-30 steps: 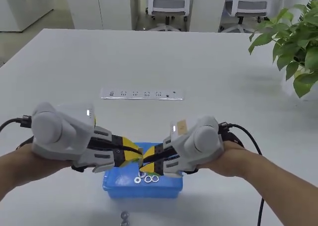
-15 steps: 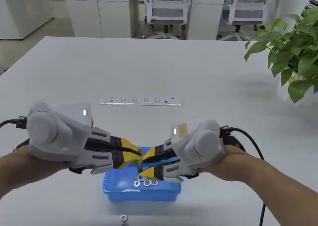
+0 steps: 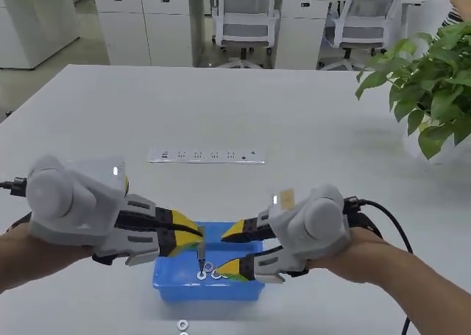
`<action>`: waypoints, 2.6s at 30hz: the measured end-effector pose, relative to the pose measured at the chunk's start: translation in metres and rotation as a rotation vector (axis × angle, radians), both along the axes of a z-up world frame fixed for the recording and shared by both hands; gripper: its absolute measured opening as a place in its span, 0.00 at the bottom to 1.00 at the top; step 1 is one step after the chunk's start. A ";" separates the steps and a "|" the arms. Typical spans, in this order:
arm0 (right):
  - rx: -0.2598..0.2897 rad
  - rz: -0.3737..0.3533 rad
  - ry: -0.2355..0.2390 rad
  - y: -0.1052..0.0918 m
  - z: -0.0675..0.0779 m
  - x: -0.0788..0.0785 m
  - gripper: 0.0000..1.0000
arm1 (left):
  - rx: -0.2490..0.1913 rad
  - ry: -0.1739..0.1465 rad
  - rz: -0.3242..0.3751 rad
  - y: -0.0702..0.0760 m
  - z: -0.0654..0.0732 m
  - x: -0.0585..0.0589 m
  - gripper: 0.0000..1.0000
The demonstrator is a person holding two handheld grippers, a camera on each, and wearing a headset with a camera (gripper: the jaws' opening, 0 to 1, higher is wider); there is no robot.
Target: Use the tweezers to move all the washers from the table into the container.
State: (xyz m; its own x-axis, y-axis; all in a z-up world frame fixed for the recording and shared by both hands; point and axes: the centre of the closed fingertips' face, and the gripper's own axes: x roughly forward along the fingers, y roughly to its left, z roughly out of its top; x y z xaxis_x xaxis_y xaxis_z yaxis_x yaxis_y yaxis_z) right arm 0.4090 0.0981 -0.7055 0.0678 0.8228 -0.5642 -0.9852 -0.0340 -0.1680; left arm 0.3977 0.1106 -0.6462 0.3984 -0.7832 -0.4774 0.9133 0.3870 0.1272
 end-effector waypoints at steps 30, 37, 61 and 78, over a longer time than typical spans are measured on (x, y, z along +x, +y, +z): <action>0.030 -0.149 0.068 -0.046 -0.001 -0.026 0.60 | -0.012 0.020 0.026 0.013 -0.004 -0.034 0.05; 0.034 -0.160 0.071 -0.053 -0.004 -0.032 0.67 | -0.012 0.033 0.032 0.016 -0.011 -0.044 0.05; 0.045 -0.217 0.090 -0.063 -0.011 -0.040 0.94 | -0.010 0.083 0.018 0.007 -0.038 -0.062 0.05; 0.026 -0.217 0.115 -0.064 -0.020 -0.047 0.96 | -0.003 0.099 0.009 0.006 -0.049 -0.065 0.05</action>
State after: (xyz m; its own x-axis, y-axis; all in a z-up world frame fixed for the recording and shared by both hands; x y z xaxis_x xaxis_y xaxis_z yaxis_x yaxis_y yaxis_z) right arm 0.3619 0.0341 -0.7255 0.1813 0.8101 -0.5575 -0.9816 0.1836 -0.0524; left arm 0.3331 0.1162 -0.6954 0.3563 -0.7817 -0.5119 0.9179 0.3952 0.0355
